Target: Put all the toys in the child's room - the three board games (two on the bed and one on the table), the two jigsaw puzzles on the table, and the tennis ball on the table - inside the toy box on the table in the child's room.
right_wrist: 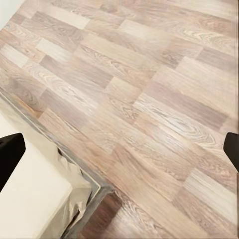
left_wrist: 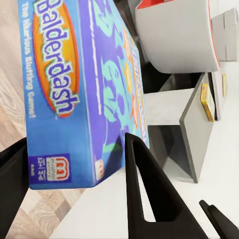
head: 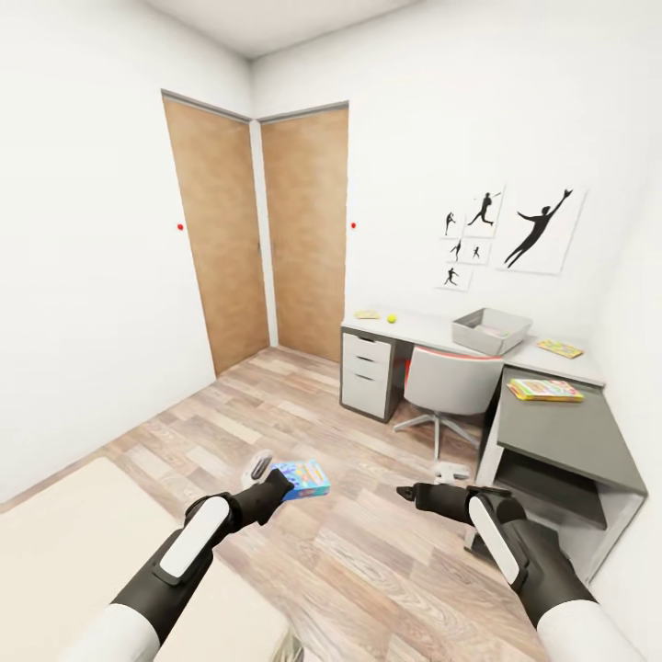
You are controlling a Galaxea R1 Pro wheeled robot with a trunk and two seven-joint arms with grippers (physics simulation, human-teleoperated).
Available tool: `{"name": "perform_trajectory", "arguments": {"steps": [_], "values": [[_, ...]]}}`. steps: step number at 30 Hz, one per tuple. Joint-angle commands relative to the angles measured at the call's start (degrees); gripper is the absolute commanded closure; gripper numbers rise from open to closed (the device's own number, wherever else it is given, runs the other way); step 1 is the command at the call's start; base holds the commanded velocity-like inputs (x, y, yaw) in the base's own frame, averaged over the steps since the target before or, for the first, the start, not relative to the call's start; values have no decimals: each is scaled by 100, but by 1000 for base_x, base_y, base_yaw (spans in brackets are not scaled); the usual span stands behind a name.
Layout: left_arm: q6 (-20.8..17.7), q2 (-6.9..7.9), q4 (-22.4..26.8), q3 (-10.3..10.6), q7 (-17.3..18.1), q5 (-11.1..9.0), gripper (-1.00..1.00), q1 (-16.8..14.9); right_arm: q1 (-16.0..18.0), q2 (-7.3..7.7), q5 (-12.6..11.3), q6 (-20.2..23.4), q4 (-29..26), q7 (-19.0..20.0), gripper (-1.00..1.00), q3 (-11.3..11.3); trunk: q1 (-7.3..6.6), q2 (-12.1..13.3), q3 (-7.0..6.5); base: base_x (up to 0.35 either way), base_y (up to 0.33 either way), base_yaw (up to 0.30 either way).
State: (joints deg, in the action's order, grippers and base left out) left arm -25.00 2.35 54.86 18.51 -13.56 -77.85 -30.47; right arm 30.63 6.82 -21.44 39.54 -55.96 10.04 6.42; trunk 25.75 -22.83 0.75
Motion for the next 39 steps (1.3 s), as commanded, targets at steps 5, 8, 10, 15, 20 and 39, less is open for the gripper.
{"name": "perform_trajectory", "arguments": {"steps": [5, 8, 10, 15, 20, 39], "values": [[3, 6, 46, 20, -42, -15, 100, -3, 5, -26, 10, 19, 77, 12, -100, 12, 3, -9, 4, 0, 0, -230], [-23, 5, 108, 23, -39, 5, 100, -3, 5, -117, 14, 16, 198, 8, -100, 16, 3, -9, 3, 0, 0, -222], [-308, 7, 427, 20, -40, 30, 100, -3, 5, -360, 26, 7, 380, -2, -100, 63, 3, -9, 3, 0, 0, -216], [-616, 9, 674, -49, -41, 42, 100, -3, 5, -478, 31, 4, 456, -3, -100, 276, 3, -9, 2, 0, 0, -211], [-746, 10, 777, -162, -41, 47, 100, -3, 5, -526, 33, 2, 486, -2, -100, 487, 3, -9, 2, 0, 0, -207], [-833, 11, 808, -284, -43, 60, 100, -3, 5, -558, 33, 1, 507, -2, -100, 638, 3, -9, 2, 0, 0, -102]]}}
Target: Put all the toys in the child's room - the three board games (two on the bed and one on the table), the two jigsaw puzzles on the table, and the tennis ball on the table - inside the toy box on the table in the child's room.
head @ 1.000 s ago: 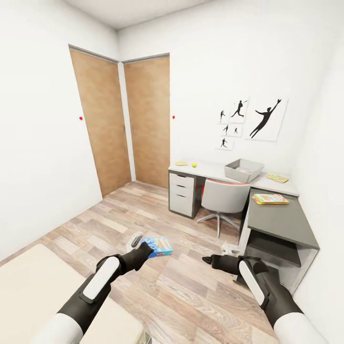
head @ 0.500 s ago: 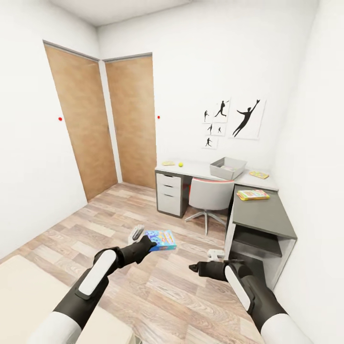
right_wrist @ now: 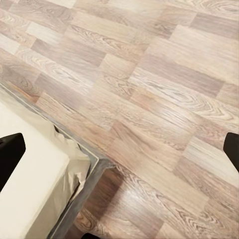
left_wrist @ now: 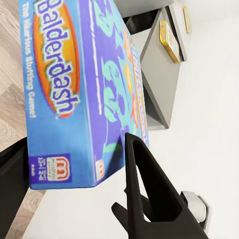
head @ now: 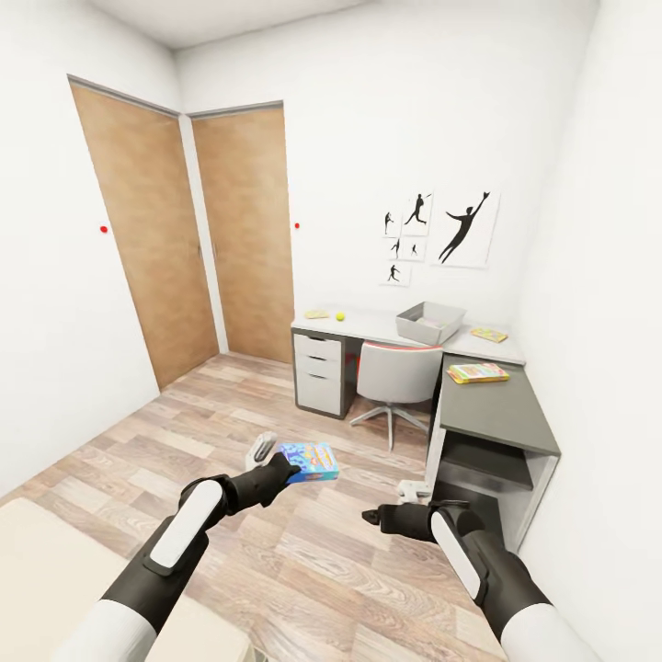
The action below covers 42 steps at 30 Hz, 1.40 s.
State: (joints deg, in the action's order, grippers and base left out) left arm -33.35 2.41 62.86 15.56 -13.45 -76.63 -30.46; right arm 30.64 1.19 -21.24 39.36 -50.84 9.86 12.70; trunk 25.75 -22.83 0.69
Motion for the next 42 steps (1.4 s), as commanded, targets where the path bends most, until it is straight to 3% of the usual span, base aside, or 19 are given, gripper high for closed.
{"name": "perform_trajectory", "arguments": {"steps": [1, 16, 42], "values": [[3, 5, 8, 11, -53, -60, 100, -4, 3, 5, 14, 19, -5, 16, -100, 11, 3, -9, 7, 0, 0, -13], [4, 5, -11, 8, -52, -54, 100, -4, 3, 4, 9, 12, -4, 23, -100, 13, 3, -9, -2, 0, 0, -60], [4, 181, 16, -26, -45, -53, 100, -4, 3, 2, 6, 27, 1, 33, -100, 19, 3, -9, -68, 0, 0, -260]]}}
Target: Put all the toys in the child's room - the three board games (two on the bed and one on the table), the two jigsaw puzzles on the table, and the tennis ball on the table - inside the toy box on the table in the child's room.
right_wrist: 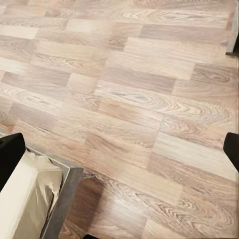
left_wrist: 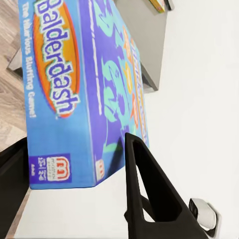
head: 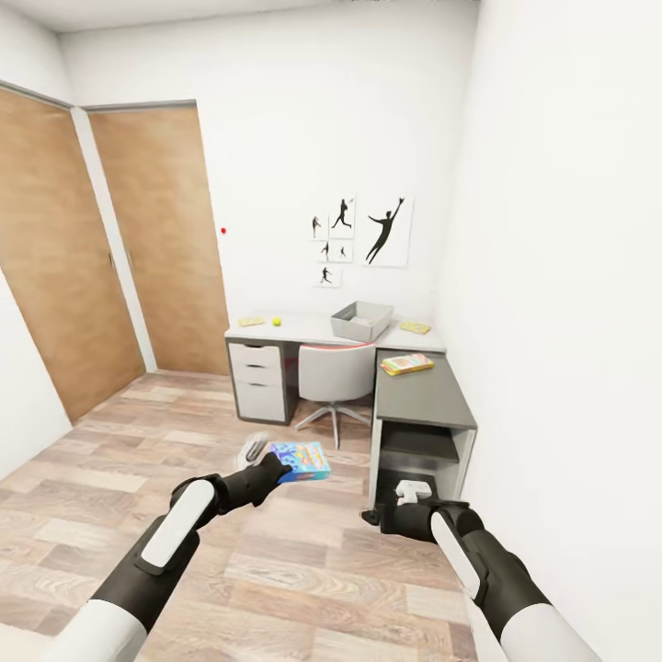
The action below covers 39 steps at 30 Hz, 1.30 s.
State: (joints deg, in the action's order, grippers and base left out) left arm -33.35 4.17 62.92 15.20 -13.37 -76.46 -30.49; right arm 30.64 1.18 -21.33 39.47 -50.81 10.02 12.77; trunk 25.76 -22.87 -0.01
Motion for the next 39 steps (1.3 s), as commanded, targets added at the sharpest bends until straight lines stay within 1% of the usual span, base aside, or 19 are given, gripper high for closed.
{"name": "perform_trajectory", "arguments": {"steps": [1, 9, 14, 29, 39], "values": [[4, 11, 10, 10, -53, -70, 100, -1, 3, 2, 15, 17, -1, 17, -100, 12, 2, -5, 0, 0, 0, -279], [4, 22, 10, 10, -52, -70, 100, -1, 3, -9, 15, 17, 1, 17, -100, 22, 2, -5, -18, 0, 0, -271], [4, 23, 11, 10, -52, -70, 100, -1, 3, -11, 15, 17, 1, 17, -100, 23, 2, -5, -24, 0, 0, -133], [4, 23, 10, 10, -45, -70, 100, -1, 3, -12, 15, 10, 1, 17, -100, 24, 2, -5, -27, 10, 0, -24], [4, 23, 10, 10, -43, -70, 100, -1, 3, -12, 15, 8, 1, 17, -100, 24, 2, -5, -27, 239, 0, -1]]}}
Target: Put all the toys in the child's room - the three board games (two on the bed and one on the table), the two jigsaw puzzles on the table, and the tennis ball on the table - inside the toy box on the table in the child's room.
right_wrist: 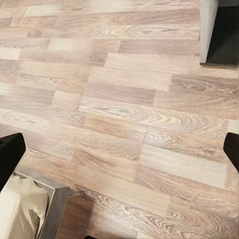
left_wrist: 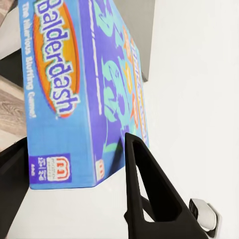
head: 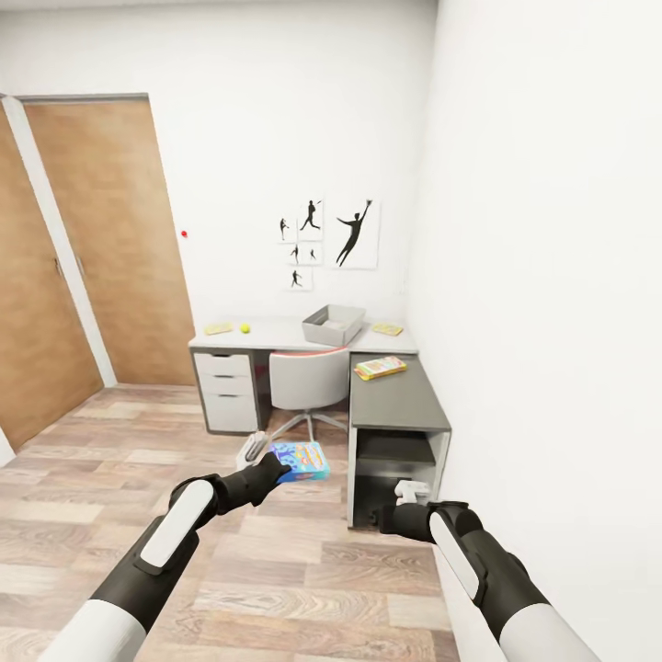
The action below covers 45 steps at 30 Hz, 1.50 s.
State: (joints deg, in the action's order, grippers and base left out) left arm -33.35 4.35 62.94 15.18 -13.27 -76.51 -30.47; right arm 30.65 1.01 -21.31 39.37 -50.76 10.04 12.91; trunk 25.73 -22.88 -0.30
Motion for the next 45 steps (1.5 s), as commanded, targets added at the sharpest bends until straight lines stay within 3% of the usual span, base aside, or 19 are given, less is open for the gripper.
{"name": "perform_trajectory", "arguments": {"steps": [1, 14, 45], "values": [[4, 5, 8, 12, -54, -65, 100, -2, 2, 5, 13, 18, -4, 16, -100, 10, 5, -4, 2, 313, 0, -10], [4, 4, 7, 21, -53, -65, 100, -2, 2, 5, 13, 18, -11, 8, -100, 10, 5, -4, 2, 329, 0, -98], [4, 4, 7, 26, -52, -70, 100, -2, 2, 5, 13, 18, -13, 9, -100, 10, 5, -4, 2, 336, 26, -5]]}}
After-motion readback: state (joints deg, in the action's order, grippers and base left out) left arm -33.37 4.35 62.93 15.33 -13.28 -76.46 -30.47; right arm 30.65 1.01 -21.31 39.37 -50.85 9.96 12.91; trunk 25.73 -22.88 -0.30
